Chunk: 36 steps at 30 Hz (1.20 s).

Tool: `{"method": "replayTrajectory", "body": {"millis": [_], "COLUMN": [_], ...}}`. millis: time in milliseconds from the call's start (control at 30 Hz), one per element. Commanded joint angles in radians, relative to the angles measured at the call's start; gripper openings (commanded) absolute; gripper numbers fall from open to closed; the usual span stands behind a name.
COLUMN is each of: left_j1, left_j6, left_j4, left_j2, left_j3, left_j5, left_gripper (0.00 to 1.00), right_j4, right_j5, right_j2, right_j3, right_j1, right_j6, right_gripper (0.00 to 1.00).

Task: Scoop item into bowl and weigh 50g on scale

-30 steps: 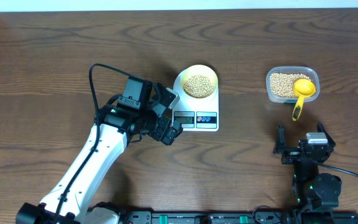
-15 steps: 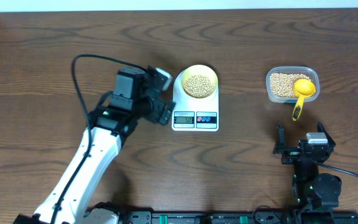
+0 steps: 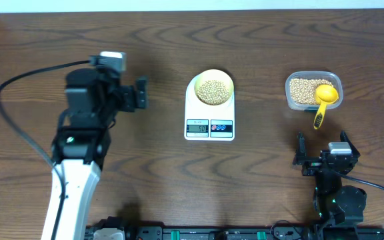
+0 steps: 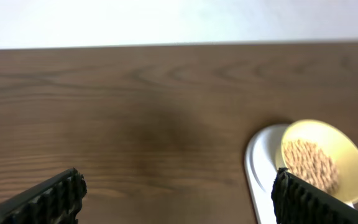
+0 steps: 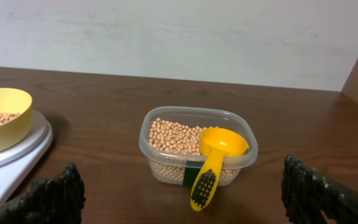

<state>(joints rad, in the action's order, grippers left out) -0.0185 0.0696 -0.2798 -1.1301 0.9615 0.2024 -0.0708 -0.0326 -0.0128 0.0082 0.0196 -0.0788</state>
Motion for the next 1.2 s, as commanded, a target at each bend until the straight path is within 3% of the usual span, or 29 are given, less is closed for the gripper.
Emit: {"method": "replayTrajectory", "body": {"millis": [0, 333, 467, 667, 1167], "left_j1": [0.05, 0.103, 0.121, 0.142, 0.142], "left_j6": [-0.045, -0.046, -0.061, -0.189, -0.192], "left_j4": [-0.016, 0.009, 0.081, 0.232, 0.505], "left_j2": [0.069, 0.281, 0.405, 0.606, 0.92], "left_j3": [-0.003, -0.115, -0.205, -0.392, -0.775], "left_j5": [-0.013, -0.069, -0.07, -0.096, -0.095], "left_gripper": [0.98, 0.98, 0.98, 0.98, 0.98], "right_j4": [-0.003, -0.003, -0.003, -0.003, -0.003], "right_j5": [0.002, 0.002, 0.002, 0.002, 0.002], "right_j2": [0.007, 0.007, 0.007, 0.007, 0.007], "right_j3": [-0.003, -0.003, -0.003, -0.003, -0.003], "right_j1": [0.001, 0.001, 0.001, 0.001, 0.001], "right_j6": [-0.013, -0.013, -0.013, -0.012, -0.013], "right_gripper": [0.99, 0.99, 0.99, 0.99, 0.99]}}
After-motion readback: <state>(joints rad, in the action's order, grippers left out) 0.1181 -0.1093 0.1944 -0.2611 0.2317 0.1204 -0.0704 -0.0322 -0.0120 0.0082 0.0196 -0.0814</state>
